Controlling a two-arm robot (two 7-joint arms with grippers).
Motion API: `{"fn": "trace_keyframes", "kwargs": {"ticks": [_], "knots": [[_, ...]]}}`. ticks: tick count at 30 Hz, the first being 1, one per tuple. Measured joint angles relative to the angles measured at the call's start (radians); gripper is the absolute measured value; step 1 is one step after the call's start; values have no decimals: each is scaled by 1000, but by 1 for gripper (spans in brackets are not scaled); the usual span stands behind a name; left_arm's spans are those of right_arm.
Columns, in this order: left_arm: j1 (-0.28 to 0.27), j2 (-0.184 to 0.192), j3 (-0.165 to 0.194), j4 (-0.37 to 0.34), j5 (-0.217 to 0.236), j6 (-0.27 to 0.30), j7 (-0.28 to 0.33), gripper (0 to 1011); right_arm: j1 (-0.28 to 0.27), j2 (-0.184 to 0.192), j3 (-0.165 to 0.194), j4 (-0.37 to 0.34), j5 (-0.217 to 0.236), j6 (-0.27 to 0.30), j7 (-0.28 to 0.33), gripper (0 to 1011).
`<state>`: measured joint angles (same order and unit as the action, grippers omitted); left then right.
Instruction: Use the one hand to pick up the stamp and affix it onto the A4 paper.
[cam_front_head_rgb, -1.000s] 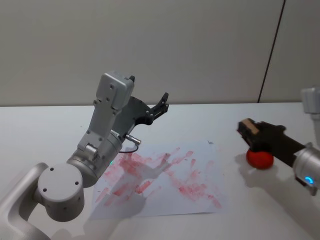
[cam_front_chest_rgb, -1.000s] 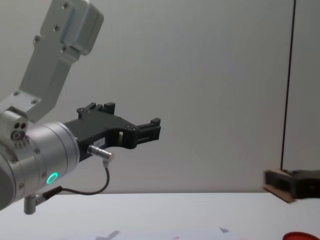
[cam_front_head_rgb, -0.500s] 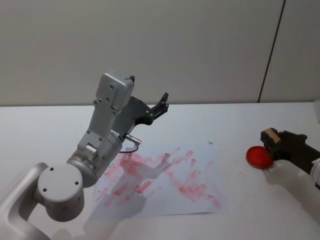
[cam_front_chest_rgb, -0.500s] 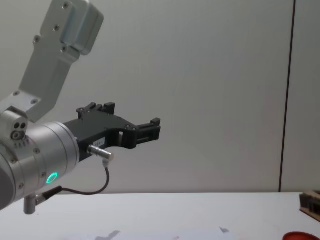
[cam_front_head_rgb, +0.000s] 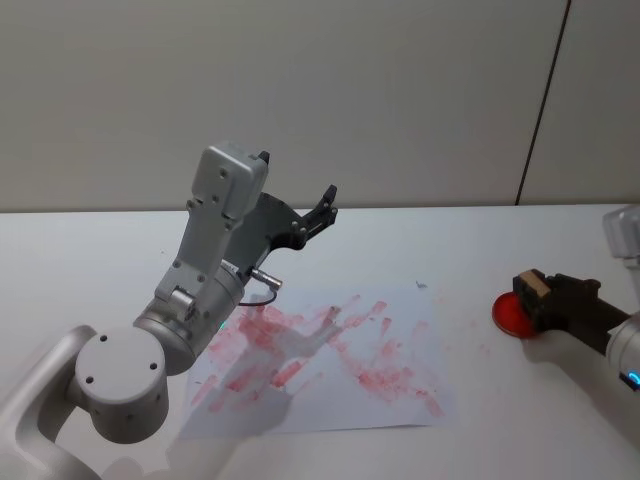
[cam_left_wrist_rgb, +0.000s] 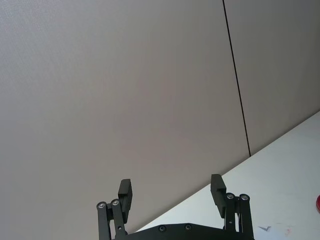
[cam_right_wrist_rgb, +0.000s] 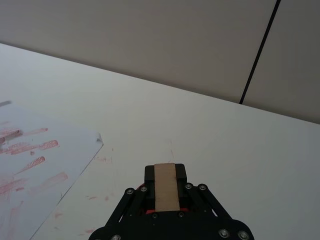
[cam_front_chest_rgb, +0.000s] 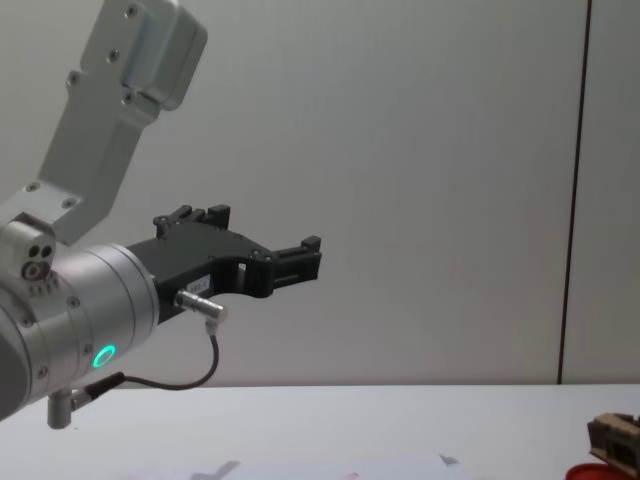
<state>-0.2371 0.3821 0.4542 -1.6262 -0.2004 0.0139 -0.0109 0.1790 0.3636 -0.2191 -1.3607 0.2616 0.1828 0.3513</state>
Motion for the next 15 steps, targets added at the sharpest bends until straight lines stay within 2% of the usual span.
{"fn": "trace_keyframes", "kwargs": {"ticks": [12,15], "knots": [[0,0,0,0,0,0,0,1001,33,-17,-14,58,-39,-7,9,221],[0,0,0,0,0,0,0,1001,38,-19,-16,66,-44,-8,10,299]]}}
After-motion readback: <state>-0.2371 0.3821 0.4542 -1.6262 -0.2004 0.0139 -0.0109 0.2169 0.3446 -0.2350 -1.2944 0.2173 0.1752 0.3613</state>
